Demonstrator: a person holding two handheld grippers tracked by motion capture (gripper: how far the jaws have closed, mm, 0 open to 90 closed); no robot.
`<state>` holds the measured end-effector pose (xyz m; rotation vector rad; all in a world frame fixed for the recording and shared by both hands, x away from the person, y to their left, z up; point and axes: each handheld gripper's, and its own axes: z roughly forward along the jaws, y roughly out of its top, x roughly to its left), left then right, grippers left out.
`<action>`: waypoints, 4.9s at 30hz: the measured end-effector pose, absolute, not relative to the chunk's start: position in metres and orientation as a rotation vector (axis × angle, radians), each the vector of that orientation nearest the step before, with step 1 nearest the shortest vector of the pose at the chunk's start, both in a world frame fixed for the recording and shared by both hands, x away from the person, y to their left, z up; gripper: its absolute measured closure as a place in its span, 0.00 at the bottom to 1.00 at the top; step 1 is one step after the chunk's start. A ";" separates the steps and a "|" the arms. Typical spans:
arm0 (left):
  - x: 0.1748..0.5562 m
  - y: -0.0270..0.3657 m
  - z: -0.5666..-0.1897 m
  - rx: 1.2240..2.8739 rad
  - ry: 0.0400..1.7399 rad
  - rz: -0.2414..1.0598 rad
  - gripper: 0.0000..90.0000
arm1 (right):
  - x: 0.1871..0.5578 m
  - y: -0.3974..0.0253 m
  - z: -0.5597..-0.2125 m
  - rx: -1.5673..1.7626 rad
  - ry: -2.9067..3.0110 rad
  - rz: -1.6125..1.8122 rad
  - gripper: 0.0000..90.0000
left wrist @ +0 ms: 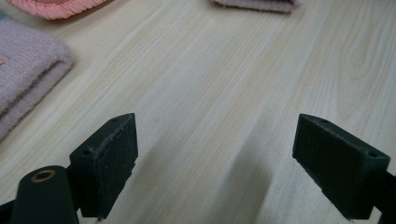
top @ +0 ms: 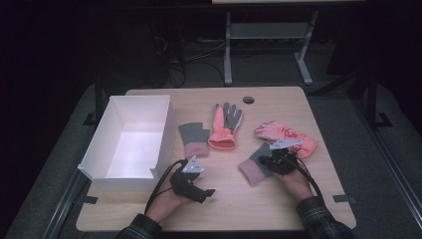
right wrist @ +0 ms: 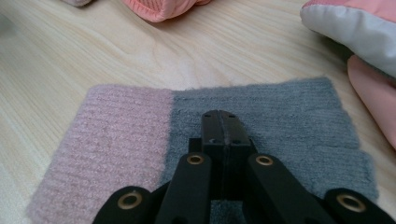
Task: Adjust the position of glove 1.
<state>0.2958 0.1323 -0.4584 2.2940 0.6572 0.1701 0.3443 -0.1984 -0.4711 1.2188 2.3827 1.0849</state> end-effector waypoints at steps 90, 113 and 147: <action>0.348 0.116 -0.437 2.220 0.998 0.323 0.17 | 0.256 -0.247 -0.456 1.196 2.382 1.100 0.12; 0.420 0.119 -0.431 2.132 1.280 0.531 0.45 | 0.256 -0.250 -0.455 1.203 2.372 1.105 0.12; 0.434 0.124 -0.449 2.097 1.356 0.458 0.94 | 0.256 -0.251 -0.455 1.204 2.371 1.094 0.12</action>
